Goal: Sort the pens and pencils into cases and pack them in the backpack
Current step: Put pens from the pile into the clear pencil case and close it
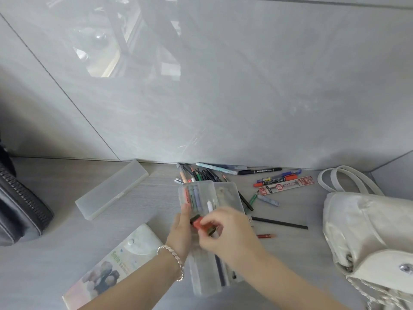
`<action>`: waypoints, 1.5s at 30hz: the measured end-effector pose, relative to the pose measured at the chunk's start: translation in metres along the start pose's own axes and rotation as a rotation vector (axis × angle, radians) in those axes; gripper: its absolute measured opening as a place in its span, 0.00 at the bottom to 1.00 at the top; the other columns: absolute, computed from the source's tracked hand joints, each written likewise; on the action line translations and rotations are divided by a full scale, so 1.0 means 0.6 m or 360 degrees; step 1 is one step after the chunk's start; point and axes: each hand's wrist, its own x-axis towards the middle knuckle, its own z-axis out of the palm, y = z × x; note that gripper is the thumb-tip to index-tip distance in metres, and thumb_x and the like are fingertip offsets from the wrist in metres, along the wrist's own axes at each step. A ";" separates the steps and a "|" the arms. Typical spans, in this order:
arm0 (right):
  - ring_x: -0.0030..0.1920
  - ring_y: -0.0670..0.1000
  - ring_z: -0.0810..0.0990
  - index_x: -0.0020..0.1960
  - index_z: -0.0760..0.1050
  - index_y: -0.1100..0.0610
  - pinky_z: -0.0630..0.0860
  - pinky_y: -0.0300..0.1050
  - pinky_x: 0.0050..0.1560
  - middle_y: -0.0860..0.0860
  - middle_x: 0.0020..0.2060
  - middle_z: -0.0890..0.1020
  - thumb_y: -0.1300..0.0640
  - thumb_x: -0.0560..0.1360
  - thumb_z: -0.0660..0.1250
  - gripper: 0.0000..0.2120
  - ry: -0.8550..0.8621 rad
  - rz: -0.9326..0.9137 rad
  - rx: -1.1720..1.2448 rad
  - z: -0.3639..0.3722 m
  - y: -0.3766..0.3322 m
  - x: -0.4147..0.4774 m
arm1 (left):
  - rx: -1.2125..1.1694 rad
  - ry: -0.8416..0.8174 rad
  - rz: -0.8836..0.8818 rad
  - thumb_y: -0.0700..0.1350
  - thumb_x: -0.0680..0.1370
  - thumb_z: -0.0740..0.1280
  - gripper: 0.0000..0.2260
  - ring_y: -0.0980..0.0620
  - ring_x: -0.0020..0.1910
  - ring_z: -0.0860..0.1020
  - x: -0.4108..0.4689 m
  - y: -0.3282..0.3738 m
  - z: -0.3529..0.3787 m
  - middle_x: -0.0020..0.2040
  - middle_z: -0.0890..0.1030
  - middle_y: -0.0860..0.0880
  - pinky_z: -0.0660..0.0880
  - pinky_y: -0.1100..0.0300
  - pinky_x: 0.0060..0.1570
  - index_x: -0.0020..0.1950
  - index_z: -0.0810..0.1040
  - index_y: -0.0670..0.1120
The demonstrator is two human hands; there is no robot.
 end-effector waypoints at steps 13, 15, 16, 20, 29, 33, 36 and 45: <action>0.54 0.46 0.68 0.50 0.81 0.59 0.71 0.36 0.52 0.51 0.52 0.76 0.49 0.72 0.60 0.17 0.0000 -0.0537 -0.0415 0.067 0.014 -0.019 | -0.0406 0.0202 -0.0055 0.61 0.79 0.53 0.24 0.41 0.49 0.80 -0.018 0.025 -0.044 0.50 0.82 0.40 0.76 0.43 0.56 0.57 0.76 0.44; 0.53 0.46 0.67 0.48 0.81 0.55 0.75 0.38 0.49 0.50 0.50 0.77 0.54 0.70 0.66 0.10 0.0127 -0.0568 -0.0440 0.071 0.024 -0.019 | -0.0370 0.0151 -0.0016 0.60 0.80 0.52 0.21 0.44 0.44 0.80 -0.023 0.022 -0.041 0.45 0.82 0.43 0.77 0.46 0.52 0.51 0.78 0.47; 0.52 0.46 0.68 0.47 0.81 0.54 0.76 0.39 0.48 0.50 0.50 0.77 0.55 0.69 0.68 0.08 0.0166 -0.0564 -0.0433 0.074 0.026 -0.017 | -0.0360 0.0146 -0.0011 0.59 0.80 0.52 0.21 0.46 0.42 0.80 -0.027 0.021 -0.037 0.43 0.82 0.44 0.78 0.49 0.47 0.49 0.78 0.48; 0.53 0.47 0.69 0.47 0.82 0.54 0.74 0.41 0.53 0.50 0.52 0.77 0.56 0.69 0.69 0.08 0.0108 -0.0567 -0.0399 0.083 0.024 -0.007 | -0.0296 0.0169 0.0016 0.54 0.81 0.52 0.20 0.52 0.29 0.81 -0.032 0.026 -0.034 0.30 0.83 0.48 0.76 0.64 0.25 0.41 0.77 0.44; 0.52 0.46 0.71 0.54 0.79 0.56 0.64 0.34 0.52 0.51 0.52 0.77 0.59 0.76 0.63 0.10 0.0343 -0.0001 -0.0311 -0.013 0.100 0.083 | 0.0369 0.0688 0.0211 0.54 0.82 0.46 0.25 0.46 0.35 0.71 0.011 0.096 -0.135 0.35 0.72 0.43 0.69 0.58 0.35 0.57 0.74 0.38; 0.68 0.55 0.64 0.68 0.69 0.51 0.65 0.49 0.64 0.53 0.68 0.66 0.53 0.78 0.60 0.18 -0.0274 -0.0047 -0.0847 0.008 0.164 0.102 | 0.0483 0.0753 0.0146 0.53 0.82 0.46 0.23 0.45 0.34 0.69 0.015 0.107 -0.169 0.34 0.70 0.43 0.69 0.58 0.36 0.57 0.73 0.38; 0.68 0.55 0.63 0.71 0.64 0.51 0.65 0.51 0.65 0.53 0.71 0.63 0.54 0.78 0.58 0.21 -0.0209 -0.0054 -0.0996 0.014 0.182 0.109 | 0.0453 0.0682 0.0028 0.53 0.81 0.48 0.21 0.46 0.30 0.70 0.017 0.101 -0.172 0.32 0.71 0.42 0.68 0.56 0.27 0.50 0.72 0.38; 0.65 0.55 0.66 0.64 0.73 0.55 0.64 0.50 0.66 0.55 0.63 0.72 0.59 0.74 0.66 0.18 0.0092 0.0075 -0.0799 -0.027 0.211 0.133 | 0.0392 0.0526 -0.0002 0.57 0.81 0.48 0.21 0.47 0.31 0.72 0.030 0.080 -0.143 0.35 0.74 0.43 0.69 0.58 0.29 0.56 0.74 0.44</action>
